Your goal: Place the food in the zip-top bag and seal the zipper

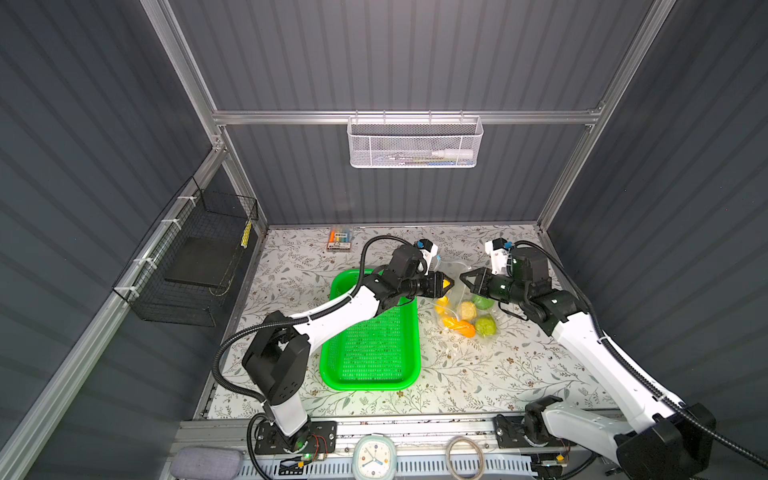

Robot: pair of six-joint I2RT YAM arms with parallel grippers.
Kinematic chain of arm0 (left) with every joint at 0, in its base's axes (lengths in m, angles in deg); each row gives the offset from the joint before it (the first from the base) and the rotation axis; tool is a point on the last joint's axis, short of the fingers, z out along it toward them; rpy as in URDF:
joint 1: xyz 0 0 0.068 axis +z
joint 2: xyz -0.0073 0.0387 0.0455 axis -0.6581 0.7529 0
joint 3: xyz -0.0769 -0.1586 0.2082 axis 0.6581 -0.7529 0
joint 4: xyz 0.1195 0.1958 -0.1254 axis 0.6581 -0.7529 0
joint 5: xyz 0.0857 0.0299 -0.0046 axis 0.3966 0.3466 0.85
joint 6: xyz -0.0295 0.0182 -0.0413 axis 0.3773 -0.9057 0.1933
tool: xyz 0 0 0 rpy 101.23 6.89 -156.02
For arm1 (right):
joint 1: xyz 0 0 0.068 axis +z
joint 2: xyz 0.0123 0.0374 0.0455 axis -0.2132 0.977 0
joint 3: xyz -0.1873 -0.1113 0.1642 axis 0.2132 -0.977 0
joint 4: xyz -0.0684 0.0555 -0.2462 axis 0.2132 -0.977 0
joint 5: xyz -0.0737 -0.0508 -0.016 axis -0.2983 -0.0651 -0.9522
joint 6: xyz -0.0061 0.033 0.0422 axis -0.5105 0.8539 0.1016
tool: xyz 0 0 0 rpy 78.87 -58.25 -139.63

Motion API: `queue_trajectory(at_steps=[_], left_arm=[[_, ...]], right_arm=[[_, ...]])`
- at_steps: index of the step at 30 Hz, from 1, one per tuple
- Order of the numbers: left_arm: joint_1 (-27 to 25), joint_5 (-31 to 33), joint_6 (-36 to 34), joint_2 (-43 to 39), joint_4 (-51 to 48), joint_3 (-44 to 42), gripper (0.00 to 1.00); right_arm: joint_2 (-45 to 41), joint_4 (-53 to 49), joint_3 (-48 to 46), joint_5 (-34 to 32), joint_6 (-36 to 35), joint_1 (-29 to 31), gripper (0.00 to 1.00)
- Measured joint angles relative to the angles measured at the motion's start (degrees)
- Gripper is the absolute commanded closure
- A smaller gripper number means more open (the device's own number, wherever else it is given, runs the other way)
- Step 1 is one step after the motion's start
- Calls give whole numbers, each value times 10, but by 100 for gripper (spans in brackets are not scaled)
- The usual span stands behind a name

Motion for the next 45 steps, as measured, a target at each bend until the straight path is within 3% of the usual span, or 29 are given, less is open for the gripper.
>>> queue_trajectory(at_steps=[10, 15, 23, 32, 36, 45], left_arm=[[0, 6, 25, 42, -8, 24, 43], [0, 5, 33, 50, -23, 56, 20], [0, 3, 31, 45, -42, 65, 15], [3, 90, -15, -103, -92, 10, 9], [14, 130, -23, -143, -97, -20, 11], [26, 145, -38, -70, -99, -40, 39]], right_arm=[[-31, 44, -34, 39, 33, 9, 100], [-27, 54, -34, 44, 34, 9, 100], [-21, 43, -31, 29, 22, 9, 100], [-22, 11, -12, -9, -2, 9, 100], [-21, 6, -5, -13, -3, 9, 100], [-19, -3, 3, -14, -3, 9, 100]])
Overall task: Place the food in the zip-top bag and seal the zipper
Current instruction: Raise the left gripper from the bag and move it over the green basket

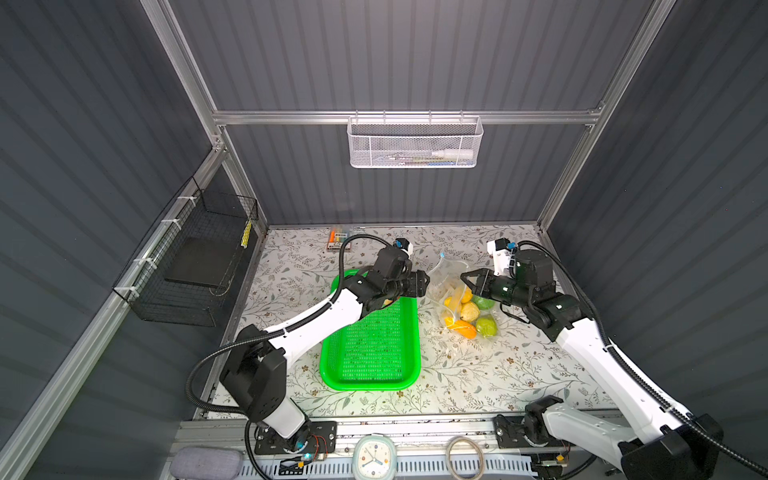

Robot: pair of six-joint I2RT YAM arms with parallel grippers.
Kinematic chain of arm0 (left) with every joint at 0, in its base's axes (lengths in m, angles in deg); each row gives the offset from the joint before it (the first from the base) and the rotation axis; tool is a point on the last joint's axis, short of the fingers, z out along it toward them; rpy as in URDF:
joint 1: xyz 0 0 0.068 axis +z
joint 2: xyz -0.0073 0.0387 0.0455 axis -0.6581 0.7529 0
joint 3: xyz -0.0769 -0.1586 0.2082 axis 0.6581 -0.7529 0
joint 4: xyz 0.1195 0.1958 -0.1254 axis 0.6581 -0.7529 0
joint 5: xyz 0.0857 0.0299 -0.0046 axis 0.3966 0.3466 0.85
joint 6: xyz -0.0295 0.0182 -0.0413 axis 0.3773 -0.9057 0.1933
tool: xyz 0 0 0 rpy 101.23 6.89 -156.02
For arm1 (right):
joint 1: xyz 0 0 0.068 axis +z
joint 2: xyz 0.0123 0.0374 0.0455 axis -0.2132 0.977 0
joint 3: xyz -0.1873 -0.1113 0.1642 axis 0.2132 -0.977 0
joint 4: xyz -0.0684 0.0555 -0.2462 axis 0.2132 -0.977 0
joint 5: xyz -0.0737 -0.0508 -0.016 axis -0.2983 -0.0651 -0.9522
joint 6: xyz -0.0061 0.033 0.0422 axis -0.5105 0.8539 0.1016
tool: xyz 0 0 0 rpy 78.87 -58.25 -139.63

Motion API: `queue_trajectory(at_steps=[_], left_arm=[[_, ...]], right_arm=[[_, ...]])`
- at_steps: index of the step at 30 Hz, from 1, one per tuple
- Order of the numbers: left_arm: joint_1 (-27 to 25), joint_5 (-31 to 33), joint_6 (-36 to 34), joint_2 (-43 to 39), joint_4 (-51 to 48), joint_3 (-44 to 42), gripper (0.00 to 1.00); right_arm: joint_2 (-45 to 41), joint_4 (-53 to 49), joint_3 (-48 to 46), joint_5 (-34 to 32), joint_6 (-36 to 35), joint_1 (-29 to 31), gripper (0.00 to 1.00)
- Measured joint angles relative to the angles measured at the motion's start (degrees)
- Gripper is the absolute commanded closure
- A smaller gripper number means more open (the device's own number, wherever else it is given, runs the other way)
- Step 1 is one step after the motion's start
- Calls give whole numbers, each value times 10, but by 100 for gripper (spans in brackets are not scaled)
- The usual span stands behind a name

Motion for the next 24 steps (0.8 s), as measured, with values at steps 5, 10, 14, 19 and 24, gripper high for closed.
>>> queue_trajectory(at_steps=[5, 10, 14, 19, 24], left_arm=[[4, -25, -3, 41, 6, 3, 74], [4, -70, -5, 55, 16, 23, 100], [4, -95, -2, 54, 26, 33, 100], [3, -111, 13, 33, 34, 34, 100], [-2, -116, 27, -3, 57, 53, 100]], right_arm=[[0, -5, 0, 0, -1, 0, 100], [0, -14, 1, -12, -8, 0, 100], [9, -53, 29, -38, -27, -4, 100], [14, -112, 86, -72, -65, -21, 100], [9, -143, 150, -75, -94, -55, 100]])
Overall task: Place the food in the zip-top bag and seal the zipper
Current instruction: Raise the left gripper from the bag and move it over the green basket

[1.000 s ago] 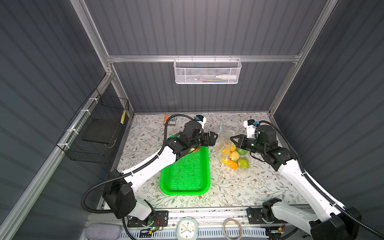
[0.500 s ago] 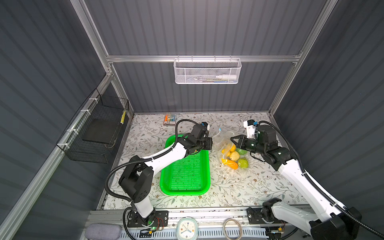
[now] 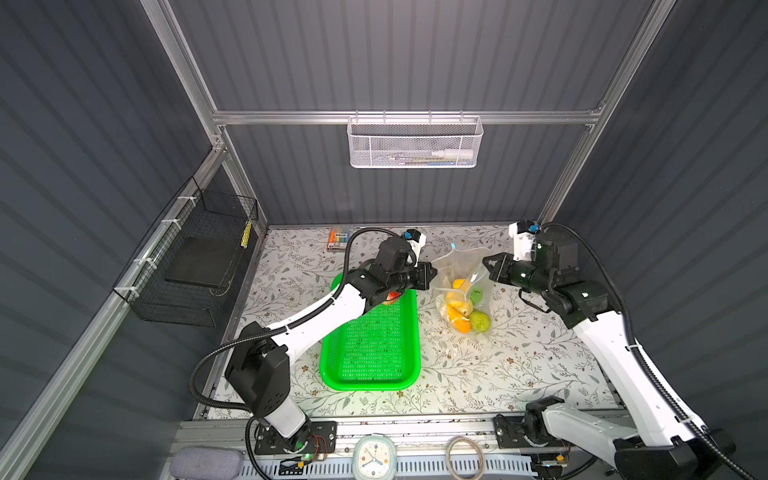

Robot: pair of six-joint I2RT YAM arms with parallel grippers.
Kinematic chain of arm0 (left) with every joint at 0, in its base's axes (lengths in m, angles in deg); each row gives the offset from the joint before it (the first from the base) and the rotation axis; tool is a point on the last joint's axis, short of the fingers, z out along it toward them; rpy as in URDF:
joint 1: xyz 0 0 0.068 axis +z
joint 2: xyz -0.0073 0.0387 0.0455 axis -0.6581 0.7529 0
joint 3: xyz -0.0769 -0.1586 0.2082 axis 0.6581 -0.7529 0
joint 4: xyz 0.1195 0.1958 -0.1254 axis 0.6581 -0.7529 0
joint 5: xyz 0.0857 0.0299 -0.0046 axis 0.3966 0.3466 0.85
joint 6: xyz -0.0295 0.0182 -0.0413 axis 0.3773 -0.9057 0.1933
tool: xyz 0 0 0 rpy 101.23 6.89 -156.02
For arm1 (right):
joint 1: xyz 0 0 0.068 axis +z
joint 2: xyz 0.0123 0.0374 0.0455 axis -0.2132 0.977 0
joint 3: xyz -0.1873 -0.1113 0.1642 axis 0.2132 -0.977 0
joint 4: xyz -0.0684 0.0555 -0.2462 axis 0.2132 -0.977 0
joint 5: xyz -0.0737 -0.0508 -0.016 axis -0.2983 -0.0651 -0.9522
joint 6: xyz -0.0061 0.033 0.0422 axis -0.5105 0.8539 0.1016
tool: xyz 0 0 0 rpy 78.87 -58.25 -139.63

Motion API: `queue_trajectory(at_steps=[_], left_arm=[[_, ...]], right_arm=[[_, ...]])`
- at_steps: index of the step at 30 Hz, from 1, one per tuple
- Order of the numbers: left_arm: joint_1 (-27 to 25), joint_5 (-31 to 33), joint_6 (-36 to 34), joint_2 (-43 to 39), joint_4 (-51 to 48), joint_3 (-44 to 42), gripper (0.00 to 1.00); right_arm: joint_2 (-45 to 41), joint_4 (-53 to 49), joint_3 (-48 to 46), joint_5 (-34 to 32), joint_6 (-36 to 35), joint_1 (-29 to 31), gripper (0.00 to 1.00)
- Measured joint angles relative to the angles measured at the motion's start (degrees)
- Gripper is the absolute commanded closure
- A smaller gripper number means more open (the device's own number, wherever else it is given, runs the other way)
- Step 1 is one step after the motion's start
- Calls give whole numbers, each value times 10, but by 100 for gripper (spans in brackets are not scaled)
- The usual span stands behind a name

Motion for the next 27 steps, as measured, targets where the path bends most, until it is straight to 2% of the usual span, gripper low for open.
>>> queue_trajectory(at_steps=[6, 11, 16, 17, 18, 21, 23, 27], left_arm=[[-5, -10, 21, -20, 40, 8, 100], [-7, -11, 42, -23, 58, -33, 100], [-7, -2, 51, -38, 48, -70, 100], [-7, 0, 51, -42, 48, -72, 93], [-7, 2, 51, -47, 48, -74, 82], [-7, 8, 50, -60, 49, -74, 33], [-7, 20, 49, -70, 47, -74, 19], [-6, 74, 37, -94, 20, -75, 13]], right_arm=[[-26, -15, 30, -5, -30, -8, 100], [-38, -9, 16, 13, -40, -9, 100], [-9, -5, -16, 39, -41, -9, 100], [-2, -3, -24, 47, -40, -9, 100], [3, 0, -32, 53, -38, -9, 100], [10, 10, -50, 72, -30, -9, 100], [11, 14, -57, 82, -26, -9, 100], [11, 25, -65, 94, -20, -9, 100]])
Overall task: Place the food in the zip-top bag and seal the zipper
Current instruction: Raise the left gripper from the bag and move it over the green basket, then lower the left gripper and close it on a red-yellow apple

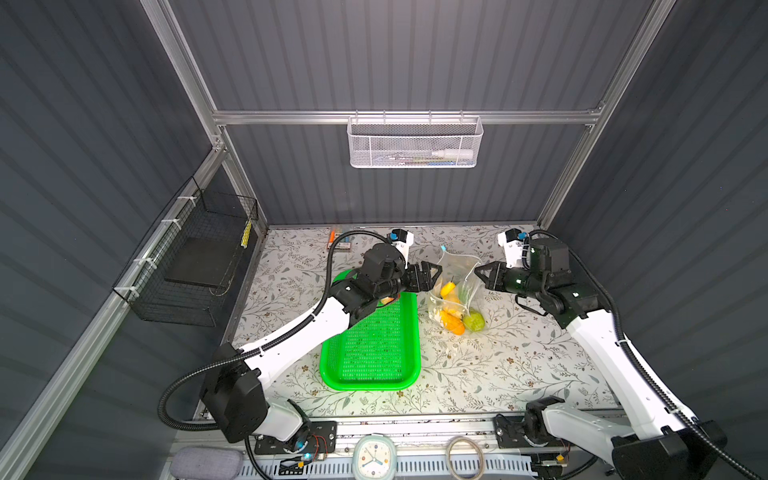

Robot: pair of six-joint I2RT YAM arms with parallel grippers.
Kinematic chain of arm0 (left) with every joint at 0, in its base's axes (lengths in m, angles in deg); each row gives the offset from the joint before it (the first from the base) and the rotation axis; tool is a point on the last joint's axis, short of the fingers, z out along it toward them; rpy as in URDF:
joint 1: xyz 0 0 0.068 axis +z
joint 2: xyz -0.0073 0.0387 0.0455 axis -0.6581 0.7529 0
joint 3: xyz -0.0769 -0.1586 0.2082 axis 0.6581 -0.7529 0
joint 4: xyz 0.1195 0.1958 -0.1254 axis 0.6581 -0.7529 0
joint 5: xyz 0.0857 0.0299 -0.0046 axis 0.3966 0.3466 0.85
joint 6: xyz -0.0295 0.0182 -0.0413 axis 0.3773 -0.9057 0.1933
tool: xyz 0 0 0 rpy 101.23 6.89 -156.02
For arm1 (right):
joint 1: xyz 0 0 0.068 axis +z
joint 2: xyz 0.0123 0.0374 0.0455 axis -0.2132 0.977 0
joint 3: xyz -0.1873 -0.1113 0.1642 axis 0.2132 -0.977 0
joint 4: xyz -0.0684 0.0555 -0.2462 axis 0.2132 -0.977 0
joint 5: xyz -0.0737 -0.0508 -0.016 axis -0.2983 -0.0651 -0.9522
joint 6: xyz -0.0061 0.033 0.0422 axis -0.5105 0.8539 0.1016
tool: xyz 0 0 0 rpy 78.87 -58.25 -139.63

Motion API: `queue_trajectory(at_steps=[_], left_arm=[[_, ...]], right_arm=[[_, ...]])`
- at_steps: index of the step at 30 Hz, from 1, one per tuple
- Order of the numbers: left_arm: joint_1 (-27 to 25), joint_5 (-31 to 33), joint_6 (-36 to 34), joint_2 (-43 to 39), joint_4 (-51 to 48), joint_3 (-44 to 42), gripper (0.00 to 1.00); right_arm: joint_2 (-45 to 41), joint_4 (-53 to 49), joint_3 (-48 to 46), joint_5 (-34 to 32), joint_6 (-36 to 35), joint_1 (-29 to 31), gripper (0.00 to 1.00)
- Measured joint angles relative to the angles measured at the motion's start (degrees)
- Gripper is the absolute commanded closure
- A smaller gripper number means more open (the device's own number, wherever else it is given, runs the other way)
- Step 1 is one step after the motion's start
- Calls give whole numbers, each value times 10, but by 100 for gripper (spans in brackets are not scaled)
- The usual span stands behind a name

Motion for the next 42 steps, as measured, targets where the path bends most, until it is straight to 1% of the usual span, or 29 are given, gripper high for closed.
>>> queue_trajectory(at_steps=[2, 4, 8, 10, 12, 13, 16, 18, 20, 23, 27, 31, 42], left_arm=[[6, 26, -8, -14, -17, -3, 11], [21, 47, -15, -27, -31, -9, 11], [70, 74, -30, -40, -51, -32, 12], [91, 84, -49, -40, -56, -49, 13], [108, 87, -85, -36, -60, -63, 14], [112, 87, -104, -32, -62, -66, 16], [122, 80, -169, -10, -63, -69, 25], [132, 64, -210, 6, -64, -69, 33], [143, 50, -243, 19, -68, -68, 38], [157, 27, -286, 43, -79, -62, 42], [169, -6, -338, 86, -105, -35, 42], [169, -28, -378, 138, -134, 3, 41], [169, -37, -419, 248, -168, 64, 36]], right_arm=[[0, 4, -4, 2, 2, 0, 100], [-1, 7, -9, 3, 3, 0, 100], [-1, 11, -11, 4, 5, 0, 100], [-1, 15, -12, 5, 7, 0, 100], [-1, 19, -14, 8, 9, 0, 100], [-1, 19, -15, 9, 10, 0, 100], [-1, 21, -17, 11, 11, 0, 100], [-1, 22, -19, 11, 11, 0, 100], [-2, 23, -20, 11, 12, 0, 100], [-3, 24, -24, 11, 13, 0, 100], [-3, 24, -26, 11, 13, 0, 100], [-3, 24, -26, 11, 13, 0, 100], [-3, 23, -26, 11, 13, 0, 100]])
